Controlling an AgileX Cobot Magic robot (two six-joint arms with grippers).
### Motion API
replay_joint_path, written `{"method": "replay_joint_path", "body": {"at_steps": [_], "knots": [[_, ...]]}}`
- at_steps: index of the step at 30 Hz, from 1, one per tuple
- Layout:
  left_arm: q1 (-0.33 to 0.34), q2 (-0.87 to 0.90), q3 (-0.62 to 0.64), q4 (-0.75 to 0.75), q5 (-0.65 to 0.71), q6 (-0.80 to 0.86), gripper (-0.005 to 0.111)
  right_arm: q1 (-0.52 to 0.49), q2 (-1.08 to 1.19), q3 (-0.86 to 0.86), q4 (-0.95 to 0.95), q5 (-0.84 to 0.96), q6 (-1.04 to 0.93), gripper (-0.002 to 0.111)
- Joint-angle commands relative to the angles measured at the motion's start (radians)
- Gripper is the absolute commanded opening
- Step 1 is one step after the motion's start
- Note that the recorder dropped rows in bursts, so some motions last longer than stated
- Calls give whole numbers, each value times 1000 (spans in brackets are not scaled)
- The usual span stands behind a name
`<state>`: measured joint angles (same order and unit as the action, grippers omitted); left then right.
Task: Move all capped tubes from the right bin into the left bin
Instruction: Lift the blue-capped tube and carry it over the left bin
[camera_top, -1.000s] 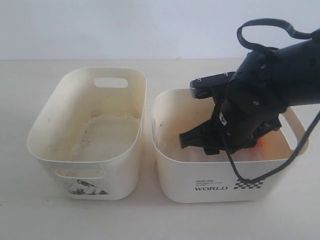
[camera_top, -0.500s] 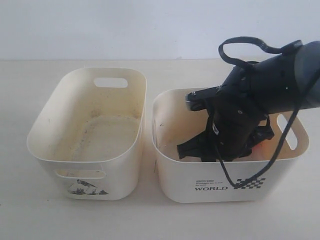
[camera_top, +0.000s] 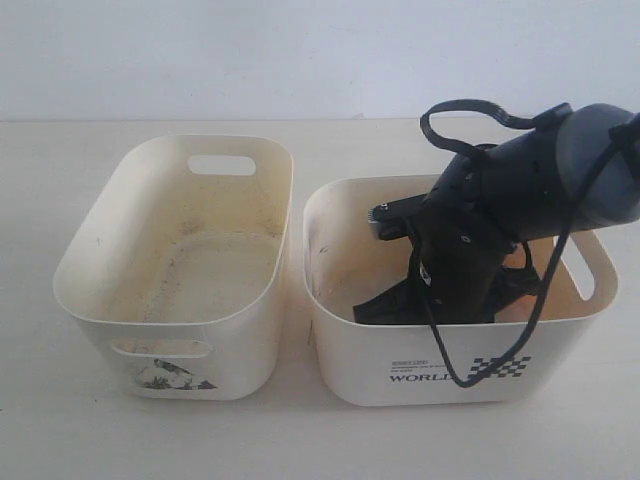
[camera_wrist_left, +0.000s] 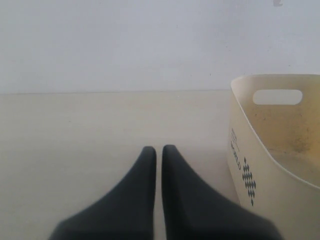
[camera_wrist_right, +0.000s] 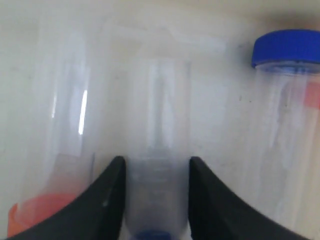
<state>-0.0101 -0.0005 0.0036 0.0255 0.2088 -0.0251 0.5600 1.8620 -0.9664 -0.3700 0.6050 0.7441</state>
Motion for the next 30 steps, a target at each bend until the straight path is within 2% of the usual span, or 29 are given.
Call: {"method": "replay_joint_path", "body": {"at_steps": [1,12,23,30], "knots": [[0,0,-4,-4,0,-10,4,-4,3,-4,0,3,-2,0],[0,0,-4,-4,0,-10,4,-4,-275,-105,-14,131,-38,0],[0,0,-4,-4,0,-10,4,-2,-304,-105,-13,143,-69,0],[0,0,-4,-4,0,-10,4,-2,-385,-105,58,131,-114,0]]}}
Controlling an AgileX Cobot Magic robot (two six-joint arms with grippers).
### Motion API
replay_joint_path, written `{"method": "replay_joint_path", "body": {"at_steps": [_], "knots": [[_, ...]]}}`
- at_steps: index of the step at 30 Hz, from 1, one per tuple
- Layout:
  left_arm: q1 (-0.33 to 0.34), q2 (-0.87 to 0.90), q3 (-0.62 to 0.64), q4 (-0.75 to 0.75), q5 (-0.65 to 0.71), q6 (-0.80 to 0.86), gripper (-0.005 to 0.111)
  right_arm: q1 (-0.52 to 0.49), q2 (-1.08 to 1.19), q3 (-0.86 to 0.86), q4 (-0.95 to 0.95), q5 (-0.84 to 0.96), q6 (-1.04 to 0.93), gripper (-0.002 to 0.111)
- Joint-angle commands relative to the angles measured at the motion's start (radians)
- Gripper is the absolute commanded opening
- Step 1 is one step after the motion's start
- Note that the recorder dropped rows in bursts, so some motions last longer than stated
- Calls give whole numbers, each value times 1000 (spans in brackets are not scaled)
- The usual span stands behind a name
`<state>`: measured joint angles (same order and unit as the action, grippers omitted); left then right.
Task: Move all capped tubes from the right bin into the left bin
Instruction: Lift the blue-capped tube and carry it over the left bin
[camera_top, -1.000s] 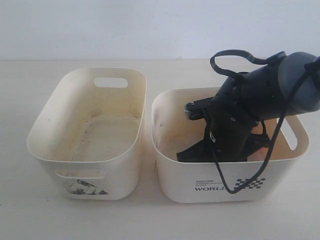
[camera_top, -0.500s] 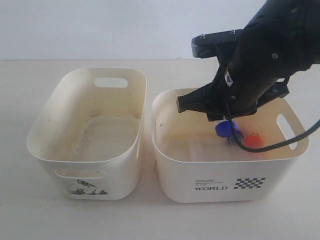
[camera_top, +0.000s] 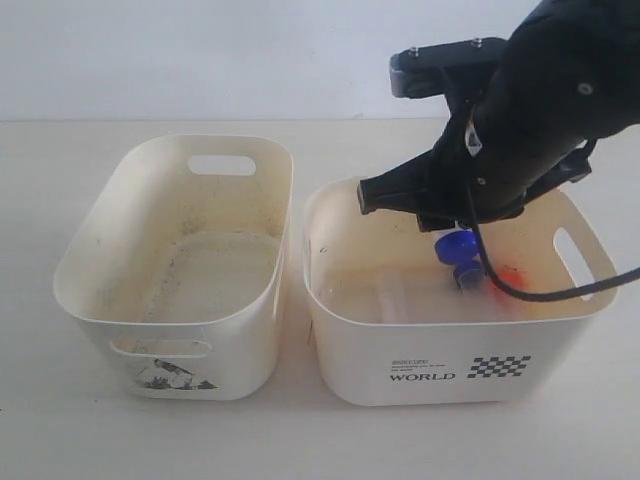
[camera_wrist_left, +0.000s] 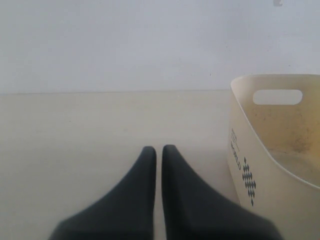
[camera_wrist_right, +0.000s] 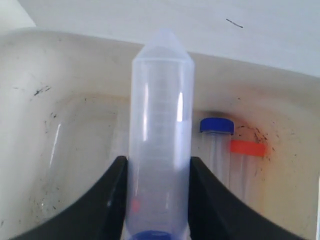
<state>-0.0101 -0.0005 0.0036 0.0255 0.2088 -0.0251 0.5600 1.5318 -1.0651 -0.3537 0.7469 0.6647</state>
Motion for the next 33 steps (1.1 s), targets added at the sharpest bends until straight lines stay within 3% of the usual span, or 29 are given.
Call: {"method": "replay_joint_path", "body": {"at_steps": [1,12,20,33], "knots": [[0,0,-4,-4,0,-10,4,5,-68,-6,55,-18,-42,0],[0,0,-4,-4,0,-10,4,170,-103,-11,62,-314,-40,0],[0,0,-4,-4,0,-10,4,190,-32,-141,140,-303,-128,0],[0,0,-4,-4,0,-10,4,230,270,-445,221,-120,-272,0]]}}
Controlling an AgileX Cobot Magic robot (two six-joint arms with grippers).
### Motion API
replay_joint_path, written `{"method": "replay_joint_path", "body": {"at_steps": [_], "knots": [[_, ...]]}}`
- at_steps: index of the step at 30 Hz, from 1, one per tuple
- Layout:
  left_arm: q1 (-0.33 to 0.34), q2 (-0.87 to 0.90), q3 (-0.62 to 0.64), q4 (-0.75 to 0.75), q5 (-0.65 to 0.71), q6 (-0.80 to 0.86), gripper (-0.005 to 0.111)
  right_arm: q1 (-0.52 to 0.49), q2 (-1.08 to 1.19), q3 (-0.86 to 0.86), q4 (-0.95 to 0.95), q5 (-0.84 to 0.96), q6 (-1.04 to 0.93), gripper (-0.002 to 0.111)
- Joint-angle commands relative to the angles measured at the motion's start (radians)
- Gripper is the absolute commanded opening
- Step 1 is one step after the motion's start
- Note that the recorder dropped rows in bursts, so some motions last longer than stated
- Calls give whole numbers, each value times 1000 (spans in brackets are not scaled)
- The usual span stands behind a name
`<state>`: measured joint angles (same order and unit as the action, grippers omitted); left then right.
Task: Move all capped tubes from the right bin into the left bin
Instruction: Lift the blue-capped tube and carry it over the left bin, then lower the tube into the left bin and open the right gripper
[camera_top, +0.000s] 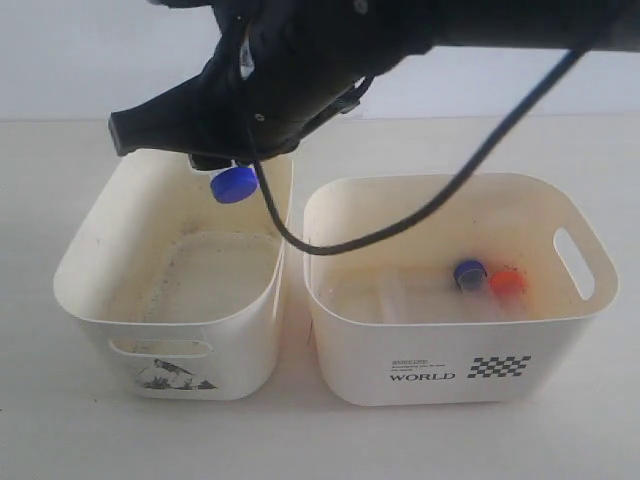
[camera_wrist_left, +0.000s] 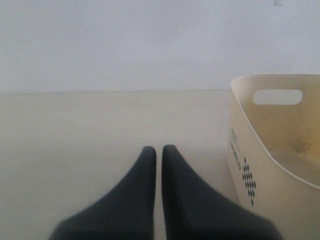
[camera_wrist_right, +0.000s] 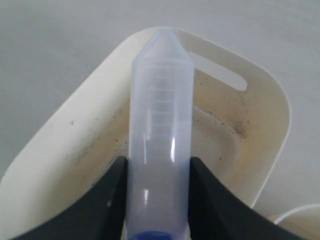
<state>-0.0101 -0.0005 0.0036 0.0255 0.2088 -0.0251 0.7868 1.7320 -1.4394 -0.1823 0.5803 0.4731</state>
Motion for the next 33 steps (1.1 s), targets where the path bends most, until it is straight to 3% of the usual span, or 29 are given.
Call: {"method": "replay_joint_path", "body": {"at_steps": [1,7,9,14,16,20,22,24,25,33], "knots": [[0,0,-4,-4,0,-10,4,3,90,-87,72,53,-107,0],[0,0,-4,-4,0,-10,4,3,188,-141,126,92,-168,2],[0,0,-4,-4,0,-10,4,3,215,-149,128,110,-194,12],[0,0,-4,-4,0,-10,4,3,234,-149,136,114,-196,54],[0,0,-4,-4,0,-10,4,3,232,-149,144,103,-196,59],[0,0,-4,-4,0,-10,4,3,230,-171,148,119,-196,44],[0,0,-4,-4,0,-10,4,3,230,-189,148,150,-196,30],[0,0,-4,-4,0,-10,4,3,217,-204,148,194,-209,6],[0,0,-4,-4,0,-10,4,3,207,-204,148,199,-217,0],[0,0,-4,-4,0,-10,4,3,84,-199,55,268,-191,0]]}}
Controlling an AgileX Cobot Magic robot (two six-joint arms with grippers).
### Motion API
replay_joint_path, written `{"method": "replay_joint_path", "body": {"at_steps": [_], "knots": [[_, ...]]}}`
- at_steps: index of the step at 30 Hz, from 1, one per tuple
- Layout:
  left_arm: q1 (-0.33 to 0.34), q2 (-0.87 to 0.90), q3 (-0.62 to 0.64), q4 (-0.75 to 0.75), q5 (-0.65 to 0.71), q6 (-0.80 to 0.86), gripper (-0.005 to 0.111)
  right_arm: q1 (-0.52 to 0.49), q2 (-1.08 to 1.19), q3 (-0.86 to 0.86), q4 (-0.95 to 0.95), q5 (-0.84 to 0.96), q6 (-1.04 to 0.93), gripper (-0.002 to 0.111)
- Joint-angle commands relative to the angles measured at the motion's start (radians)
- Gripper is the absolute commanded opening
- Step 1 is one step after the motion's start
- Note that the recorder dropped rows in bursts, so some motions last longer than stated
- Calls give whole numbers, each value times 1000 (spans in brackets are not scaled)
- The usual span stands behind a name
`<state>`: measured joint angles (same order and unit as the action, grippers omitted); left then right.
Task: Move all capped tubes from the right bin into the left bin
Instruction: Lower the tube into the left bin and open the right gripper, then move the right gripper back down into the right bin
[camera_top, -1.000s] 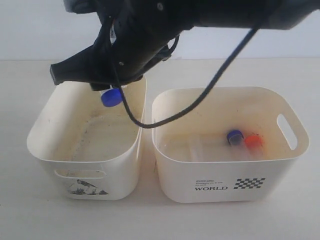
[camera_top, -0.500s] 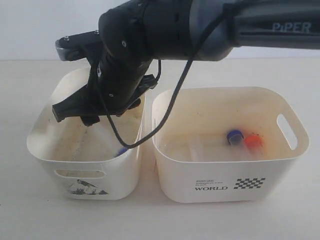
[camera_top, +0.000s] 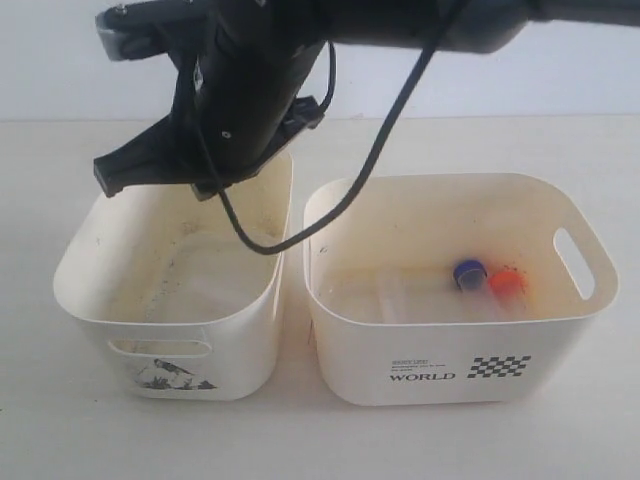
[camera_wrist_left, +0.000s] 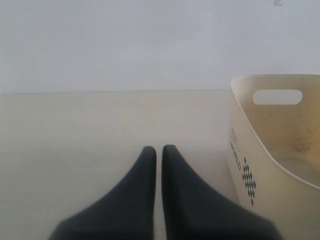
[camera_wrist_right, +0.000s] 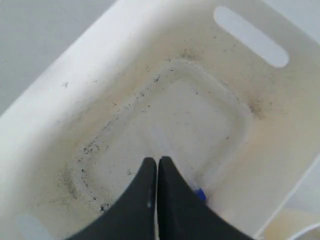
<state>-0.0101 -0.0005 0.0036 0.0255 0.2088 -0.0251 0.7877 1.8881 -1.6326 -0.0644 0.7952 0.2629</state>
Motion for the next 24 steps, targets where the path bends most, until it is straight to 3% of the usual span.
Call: {"method": "replay_joint_path", "body": {"at_steps": [1,8,18,24], "knots": [[0,0,-4,-4,0,-10,4,2,-92,6,-91,61,45,0],[0,0,-4,-4,0,-10,4,0,-245,159,-328,136,281,0],[0,0,-4,-4,0,-10,4,0,-374,360,-507,378,600,0],[0,0,-4,-4,0,-10,4,-50,-374,512,-470,288,683,0]]}}
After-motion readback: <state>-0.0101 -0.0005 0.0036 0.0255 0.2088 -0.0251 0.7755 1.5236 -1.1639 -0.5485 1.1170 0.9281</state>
